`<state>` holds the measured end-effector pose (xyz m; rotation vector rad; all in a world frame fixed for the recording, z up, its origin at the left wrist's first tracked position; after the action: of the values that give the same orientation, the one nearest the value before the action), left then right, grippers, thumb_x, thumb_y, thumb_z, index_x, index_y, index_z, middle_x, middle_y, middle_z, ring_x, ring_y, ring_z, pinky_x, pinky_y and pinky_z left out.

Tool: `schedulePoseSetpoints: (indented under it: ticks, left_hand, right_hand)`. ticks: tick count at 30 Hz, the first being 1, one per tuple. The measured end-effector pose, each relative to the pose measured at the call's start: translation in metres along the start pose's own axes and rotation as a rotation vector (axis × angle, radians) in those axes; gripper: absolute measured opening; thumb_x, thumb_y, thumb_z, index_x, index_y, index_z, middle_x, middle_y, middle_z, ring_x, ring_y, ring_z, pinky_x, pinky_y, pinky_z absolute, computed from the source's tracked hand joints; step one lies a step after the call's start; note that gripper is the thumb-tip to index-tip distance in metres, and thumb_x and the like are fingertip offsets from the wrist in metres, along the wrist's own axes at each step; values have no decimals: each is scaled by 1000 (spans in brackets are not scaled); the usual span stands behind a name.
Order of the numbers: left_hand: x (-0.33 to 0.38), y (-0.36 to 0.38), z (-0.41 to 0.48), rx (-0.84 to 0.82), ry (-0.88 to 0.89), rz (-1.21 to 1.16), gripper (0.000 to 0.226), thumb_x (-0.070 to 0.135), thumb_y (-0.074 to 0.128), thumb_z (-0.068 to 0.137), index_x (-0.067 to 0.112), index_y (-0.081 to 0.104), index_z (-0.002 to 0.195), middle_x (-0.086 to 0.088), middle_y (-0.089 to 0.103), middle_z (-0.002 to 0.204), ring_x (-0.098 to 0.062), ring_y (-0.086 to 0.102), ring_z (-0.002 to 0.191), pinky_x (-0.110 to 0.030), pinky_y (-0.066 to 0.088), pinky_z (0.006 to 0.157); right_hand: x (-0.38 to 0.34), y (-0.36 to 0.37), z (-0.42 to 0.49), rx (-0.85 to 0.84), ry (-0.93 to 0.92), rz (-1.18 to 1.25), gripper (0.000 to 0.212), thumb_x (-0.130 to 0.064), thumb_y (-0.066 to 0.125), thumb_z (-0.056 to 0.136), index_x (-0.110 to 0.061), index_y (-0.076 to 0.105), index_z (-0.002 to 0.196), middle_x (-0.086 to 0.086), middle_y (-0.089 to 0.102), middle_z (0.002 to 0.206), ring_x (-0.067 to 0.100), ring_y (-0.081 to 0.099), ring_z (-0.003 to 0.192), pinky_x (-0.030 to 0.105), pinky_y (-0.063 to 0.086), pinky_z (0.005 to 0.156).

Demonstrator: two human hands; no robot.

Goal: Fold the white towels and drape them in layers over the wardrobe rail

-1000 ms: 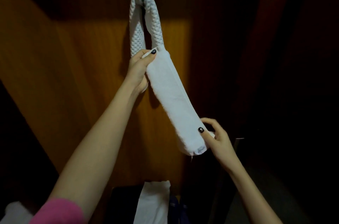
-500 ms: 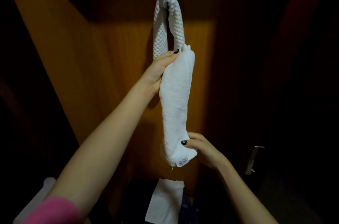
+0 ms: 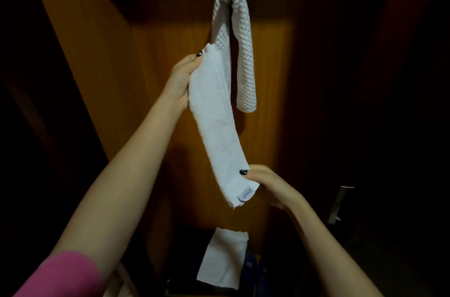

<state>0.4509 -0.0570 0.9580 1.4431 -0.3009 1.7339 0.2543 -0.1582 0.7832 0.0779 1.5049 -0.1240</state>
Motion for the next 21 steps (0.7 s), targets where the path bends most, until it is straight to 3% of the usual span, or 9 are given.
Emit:
schedulePoseSetpoints:
  ticks: [3, 7, 10, 12, 14, 16, 18, 21]
  left_hand:
    - [-6, -23, 0, 143, 85, 49, 4, 9, 60, 93, 6, 61, 91, -7, 68, 91, -15, 66, 85, -29, 53, 81]
    - [-20, -48, -4, 259, 159, 142, 16, 4, 56, 95, 11, 55, 80, -8, 66, 91, -16, 63, 86, -27, 51, 79]
    - [-22, -54, -4, 315, 208, 213, 18, 8, 56, 96, 16, 54, 80, -3, 62, 88, -11, 59, 80, -23, 48, 69]
    - [-14, -54, -2, 364, 282, 275, 18, 11, 56, 96, 20, 54, 81, 1, 60, 85, -9, 57, 75, -22, 44, 60]
    - [-1, -56, 4, 371, 347, 286, 17, 11, 56, 96, 23, 53, 84, 3, 59, 84, -5, 57, 70, -20, 43, 55]
    - [12, -58, 11, 343, 379, 259, 18, 9, 56, 95, 24, 51, 88, 2, 60, 79, -2, 58, 62, -18, 42, 51]
    - [25, -61, 19, 290, 399, 228, 22, 5, 55, 95, 26, 49, 95, 2, 61, 76, -3, 59, 59, -18, 42, 50]
    - [43, -64, 38, 202, 425, 194, 29, 1, 52, 95, 27, 50, 107, 1, 63, 86, -6, 62, 67, -20, 47, 55]
  right_hand:
    - [4, -22, -7, 105, -1, -78, 32, -39, 63, 83, -10, 75, 88, 10, 74, 95, 20, 68, 88, 29, 49, 80]
    - [-6, -54, -11, 362, -79, -70, 55, -44, 73, 73, 9, 64, 80, 22, 62, 79, 31, 57, 76, 43, 39, 74]
    - [-32, -68, -9, 581, -200, -52, 25, -23, 72, 84, 0, 66, 76, 14, 60, 70, 26, 56, 67, 40, 40, 67]
    - [-56, -72, -2, 668, -308, -116, 9, -18, 70, 86, -9, 69, 87, 10, 68, 83, 25, 63, 76, 38, 48, 69]
    - [-81, -76, 7, 705, -420, -190, 19, -22, 70, 83, -30, 70, 101, 4, 69, 104, 22, 64, 94, 35, 52, 78]
    - [-108, -81, 16, 704, -494, -242, 29, -17, 65, 89, -41, 69, 105, -2, 69, 109, 15, 63, 101, 27, 52, 83]
    - [-133, -86, 27, 686, -530, -265, 32, -2, 55, 92, -29, 72, 97, -9, 70, 98, 3, 62, 89, 16, 47, 74]
    - [-169, -90, 47, 652, -524, -249, 38, 8, 43, 91, -15, 73, 85, -7, 69, 90, 5, 60, 77, 19, 44, 61]
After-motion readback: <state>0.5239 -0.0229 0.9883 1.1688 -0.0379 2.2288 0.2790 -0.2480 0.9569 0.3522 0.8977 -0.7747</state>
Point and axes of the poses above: each hand's wrist, its own z-axis towards the middle knuckle, its own y-axis out of the palm, x = y × z, the point moved 2 cm from there along z, towards the middle knuckle
